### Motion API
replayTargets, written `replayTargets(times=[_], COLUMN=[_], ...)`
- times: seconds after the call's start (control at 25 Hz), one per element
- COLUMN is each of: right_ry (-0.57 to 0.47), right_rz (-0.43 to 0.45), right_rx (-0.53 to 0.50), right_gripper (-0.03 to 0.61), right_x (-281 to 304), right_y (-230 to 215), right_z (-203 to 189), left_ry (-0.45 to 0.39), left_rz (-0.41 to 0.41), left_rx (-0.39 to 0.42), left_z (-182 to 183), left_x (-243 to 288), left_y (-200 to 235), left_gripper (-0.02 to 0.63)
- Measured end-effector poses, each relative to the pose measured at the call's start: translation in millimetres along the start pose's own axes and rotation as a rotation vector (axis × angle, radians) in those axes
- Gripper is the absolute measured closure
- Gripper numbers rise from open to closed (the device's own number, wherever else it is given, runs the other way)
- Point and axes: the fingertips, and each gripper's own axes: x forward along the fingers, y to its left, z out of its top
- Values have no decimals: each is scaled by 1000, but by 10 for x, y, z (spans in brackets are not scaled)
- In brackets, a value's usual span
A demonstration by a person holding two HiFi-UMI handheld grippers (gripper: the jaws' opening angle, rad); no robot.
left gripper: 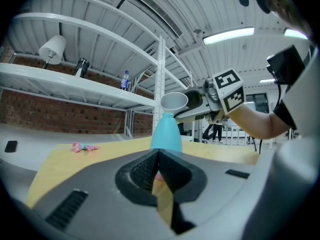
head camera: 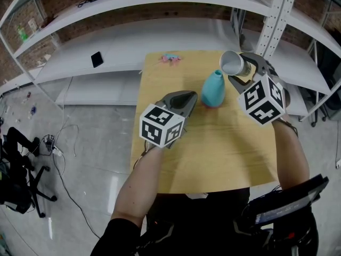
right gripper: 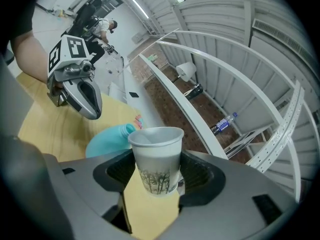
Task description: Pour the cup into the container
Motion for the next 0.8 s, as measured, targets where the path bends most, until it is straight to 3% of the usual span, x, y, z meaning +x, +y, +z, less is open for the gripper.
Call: replayTargets(times=[0.8], right_ry=[31], right_rz=[-4], right_rx=[-100], right_gripper=[293], right_x=[12], right_y=[21], right_z=[34], left_ry=[2], left_rz=[-9], left_rx=[1], left_z=[14], left_x=[0], left_y=[-18], left_gripper=[614])
